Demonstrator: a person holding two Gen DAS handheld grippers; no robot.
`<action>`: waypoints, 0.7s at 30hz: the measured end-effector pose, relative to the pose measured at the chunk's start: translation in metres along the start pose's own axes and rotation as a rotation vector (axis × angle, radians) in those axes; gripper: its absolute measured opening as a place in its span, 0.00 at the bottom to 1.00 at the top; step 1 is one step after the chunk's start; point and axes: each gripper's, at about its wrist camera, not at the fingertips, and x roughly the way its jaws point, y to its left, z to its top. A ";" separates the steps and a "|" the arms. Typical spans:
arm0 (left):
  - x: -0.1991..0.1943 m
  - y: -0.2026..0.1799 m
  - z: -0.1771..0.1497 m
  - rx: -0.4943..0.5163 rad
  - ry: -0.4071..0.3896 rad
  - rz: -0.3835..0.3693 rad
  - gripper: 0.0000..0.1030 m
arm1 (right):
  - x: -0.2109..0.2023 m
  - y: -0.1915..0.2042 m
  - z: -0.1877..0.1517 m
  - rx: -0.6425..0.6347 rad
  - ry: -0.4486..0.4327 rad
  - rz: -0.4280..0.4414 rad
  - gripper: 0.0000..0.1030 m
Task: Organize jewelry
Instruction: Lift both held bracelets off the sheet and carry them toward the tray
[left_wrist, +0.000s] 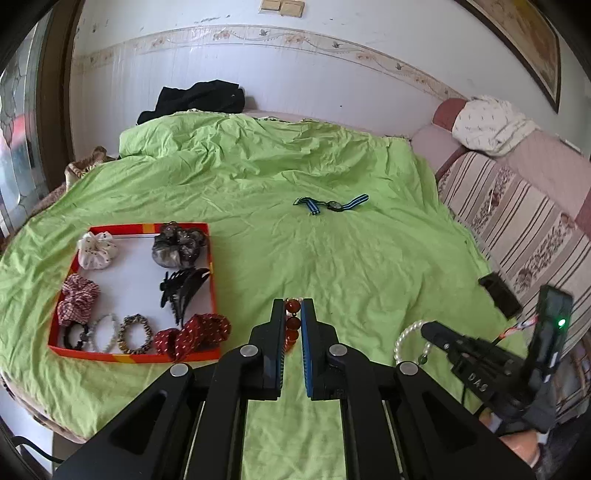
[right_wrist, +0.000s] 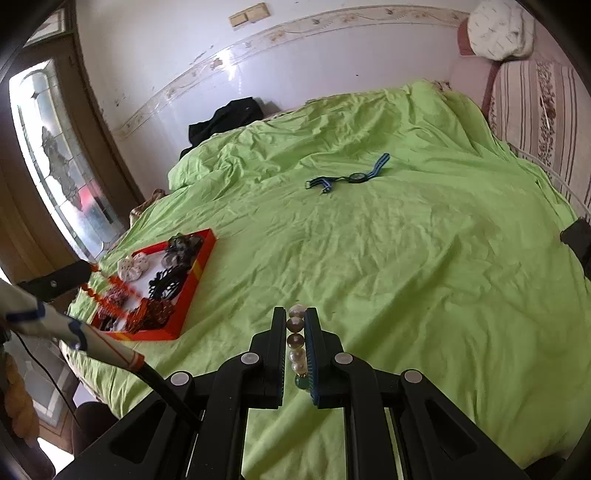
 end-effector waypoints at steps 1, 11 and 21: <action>-0.001 0.001 -0.003 0.002 0.003 0.004 0.07 | -0.001 0.002 -0.001 -0.007 0.001 0.001 0.10; -0.008 0.011 -0.028 -0.011 0.019 0.023 0.07 | -0.014 0.026 -0.010 -0.067 0.011 -0.001 0.10; -0.019 0.001 -0.040 0.060 -0.006 0.116 0.07 | -0.022 0.045 -0.016 -0.132 0.005 -0.021 0.10</action>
